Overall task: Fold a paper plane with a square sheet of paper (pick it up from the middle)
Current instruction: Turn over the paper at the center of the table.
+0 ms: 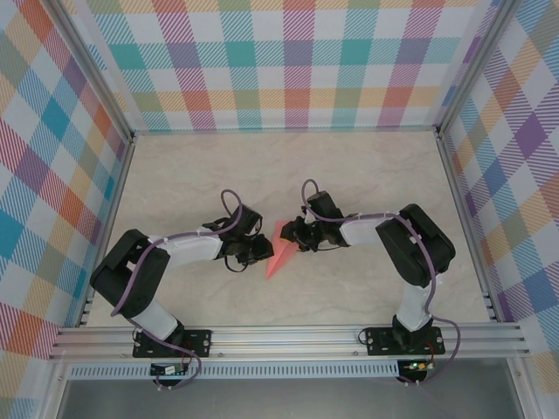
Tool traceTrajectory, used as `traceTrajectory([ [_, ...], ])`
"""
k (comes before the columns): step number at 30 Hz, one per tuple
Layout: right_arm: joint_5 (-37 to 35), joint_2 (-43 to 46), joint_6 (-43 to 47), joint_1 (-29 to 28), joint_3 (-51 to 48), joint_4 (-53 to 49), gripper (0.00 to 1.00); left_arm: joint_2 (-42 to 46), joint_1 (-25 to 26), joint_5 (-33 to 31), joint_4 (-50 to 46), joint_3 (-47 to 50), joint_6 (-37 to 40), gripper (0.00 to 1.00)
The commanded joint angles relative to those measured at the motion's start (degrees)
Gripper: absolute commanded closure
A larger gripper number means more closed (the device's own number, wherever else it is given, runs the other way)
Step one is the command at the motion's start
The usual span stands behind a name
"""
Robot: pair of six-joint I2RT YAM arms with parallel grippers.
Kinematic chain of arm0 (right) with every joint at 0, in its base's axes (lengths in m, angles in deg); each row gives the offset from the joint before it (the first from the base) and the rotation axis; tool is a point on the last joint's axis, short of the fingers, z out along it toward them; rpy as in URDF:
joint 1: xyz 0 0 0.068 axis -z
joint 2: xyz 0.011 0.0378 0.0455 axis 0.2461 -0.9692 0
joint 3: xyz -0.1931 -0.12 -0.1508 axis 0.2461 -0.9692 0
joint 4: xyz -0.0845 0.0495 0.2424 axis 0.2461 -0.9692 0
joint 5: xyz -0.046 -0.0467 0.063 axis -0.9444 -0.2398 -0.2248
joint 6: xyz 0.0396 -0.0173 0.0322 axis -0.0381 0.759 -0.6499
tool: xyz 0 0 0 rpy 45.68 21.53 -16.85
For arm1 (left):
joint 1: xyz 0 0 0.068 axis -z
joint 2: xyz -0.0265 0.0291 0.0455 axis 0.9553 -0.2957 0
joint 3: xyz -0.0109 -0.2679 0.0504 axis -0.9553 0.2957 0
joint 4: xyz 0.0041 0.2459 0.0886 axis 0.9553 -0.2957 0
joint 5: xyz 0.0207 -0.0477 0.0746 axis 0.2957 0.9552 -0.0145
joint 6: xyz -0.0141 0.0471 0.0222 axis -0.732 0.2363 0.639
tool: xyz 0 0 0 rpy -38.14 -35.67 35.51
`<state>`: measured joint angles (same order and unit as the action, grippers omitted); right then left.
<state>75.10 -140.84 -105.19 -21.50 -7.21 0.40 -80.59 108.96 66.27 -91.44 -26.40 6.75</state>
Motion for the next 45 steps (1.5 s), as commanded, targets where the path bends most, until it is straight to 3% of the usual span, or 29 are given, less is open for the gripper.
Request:
traceTrajectory([
  [1, 1.54, -1.19, 1.64, -0.55, 1.84, 1.63, 0.69, -1.30, -0.57, 0.80, -1.50, -1.61, 1.16, 0.79],
  [8, 1.48, -1.48, 3.11, -0.61, 2.44, 0.96, 0.80, -0.08, -0.57, 0.46, -1.42, -1.19, 0.53, 0.80],
  [16, -1.21, 2.79, 10.40, -0.64, 5.91, -9.24, 0.91, 7.64, -0.54, -3.61, -3.21, 1.56, -0.85, 0.79],
  [26, -11.49, 10.10, 23.67, -0.65, 14.30, -33.59, 0.92, 20.70, -0.74, -13.41, -10.17, 5.61, -3.41, 0.77],
  [31, -15.90, 13.23, 27.12, -0.66, 16.89, -40.65, 0.90, 27.04, -1.03, -17.31, -11.86, 7.70, -3.80, 0.74],
  [39, -19.10, 15.07, 26.24, -0.90, 18.37, -44.57, 0.90, 30.98, -1.88, -17.75, -12.56, 9.13, -4.69, 0.65],
  [45, -21.60, 15.18, 21.03, -1.21, 21.17, -49.94, 0.89, 32.58, -1.88, -15.54, -11.40, 10.08, -7.03, 0.64],
])
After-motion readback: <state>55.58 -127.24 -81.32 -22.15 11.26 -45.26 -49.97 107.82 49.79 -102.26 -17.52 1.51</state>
